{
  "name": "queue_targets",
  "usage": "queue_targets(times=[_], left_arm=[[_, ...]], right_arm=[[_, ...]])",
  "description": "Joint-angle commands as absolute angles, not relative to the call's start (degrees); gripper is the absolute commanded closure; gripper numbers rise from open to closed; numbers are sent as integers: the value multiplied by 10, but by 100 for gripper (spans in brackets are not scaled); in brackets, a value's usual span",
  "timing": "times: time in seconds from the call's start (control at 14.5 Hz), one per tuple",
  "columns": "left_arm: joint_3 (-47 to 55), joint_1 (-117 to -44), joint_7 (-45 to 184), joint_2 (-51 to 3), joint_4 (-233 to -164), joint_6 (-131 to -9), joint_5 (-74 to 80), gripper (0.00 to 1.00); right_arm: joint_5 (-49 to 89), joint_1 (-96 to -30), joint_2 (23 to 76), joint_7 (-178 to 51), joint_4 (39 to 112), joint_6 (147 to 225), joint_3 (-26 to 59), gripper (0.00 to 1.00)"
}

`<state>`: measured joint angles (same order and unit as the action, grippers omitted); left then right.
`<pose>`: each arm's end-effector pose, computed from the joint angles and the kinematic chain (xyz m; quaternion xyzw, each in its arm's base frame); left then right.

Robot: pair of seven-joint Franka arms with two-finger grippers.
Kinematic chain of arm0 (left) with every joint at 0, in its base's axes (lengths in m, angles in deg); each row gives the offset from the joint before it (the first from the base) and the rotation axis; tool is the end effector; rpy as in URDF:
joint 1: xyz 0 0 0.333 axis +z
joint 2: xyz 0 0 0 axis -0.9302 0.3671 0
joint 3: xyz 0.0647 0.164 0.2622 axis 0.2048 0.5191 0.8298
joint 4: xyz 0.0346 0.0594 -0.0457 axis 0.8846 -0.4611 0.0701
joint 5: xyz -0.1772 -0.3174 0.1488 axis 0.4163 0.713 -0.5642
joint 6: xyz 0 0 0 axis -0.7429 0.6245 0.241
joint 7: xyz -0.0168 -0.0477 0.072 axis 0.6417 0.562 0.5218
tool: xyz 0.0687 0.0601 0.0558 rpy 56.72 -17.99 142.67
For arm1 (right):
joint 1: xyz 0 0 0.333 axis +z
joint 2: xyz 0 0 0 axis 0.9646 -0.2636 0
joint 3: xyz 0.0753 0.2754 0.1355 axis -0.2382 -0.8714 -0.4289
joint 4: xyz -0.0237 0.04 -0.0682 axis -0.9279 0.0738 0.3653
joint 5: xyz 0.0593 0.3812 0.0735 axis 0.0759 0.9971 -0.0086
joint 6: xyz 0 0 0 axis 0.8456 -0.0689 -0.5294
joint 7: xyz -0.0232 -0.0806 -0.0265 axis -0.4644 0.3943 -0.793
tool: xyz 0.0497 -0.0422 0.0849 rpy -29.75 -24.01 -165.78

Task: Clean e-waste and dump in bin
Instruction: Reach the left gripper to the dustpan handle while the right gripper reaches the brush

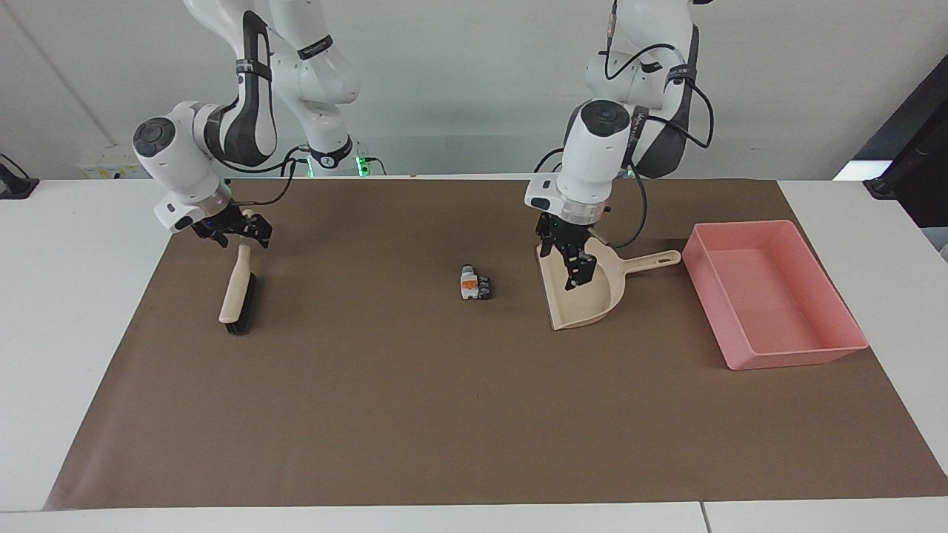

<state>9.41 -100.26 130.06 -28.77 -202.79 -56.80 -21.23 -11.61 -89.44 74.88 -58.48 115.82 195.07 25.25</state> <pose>0.5092 -0.2901 0.4316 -0.7965 0.6021 -0.0540 0.0043 0.4171 -0.1211 0.3371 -0.9979 0.0201 0.0607 0.0107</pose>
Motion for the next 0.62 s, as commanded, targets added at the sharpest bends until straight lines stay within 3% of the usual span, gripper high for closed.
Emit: queue_targets(times=[0.0, 0.28, 0.55], left_arm=[[100, -956, 1431, -299, -2034, -520, -208, 2], [105, -918, 1463, -306, -2049, -474, -221, 2], [105, -909, 1413, -333, -2110, -484, -308, 5]], right_arm=[[-110, -918, 769, -536, 1181, 1962, 248, 7], [-110, -919, 764, -539, 1178, 1958, 247, 12], [-110, -914, 765, -541, 1177, 1954, 246, 34]])
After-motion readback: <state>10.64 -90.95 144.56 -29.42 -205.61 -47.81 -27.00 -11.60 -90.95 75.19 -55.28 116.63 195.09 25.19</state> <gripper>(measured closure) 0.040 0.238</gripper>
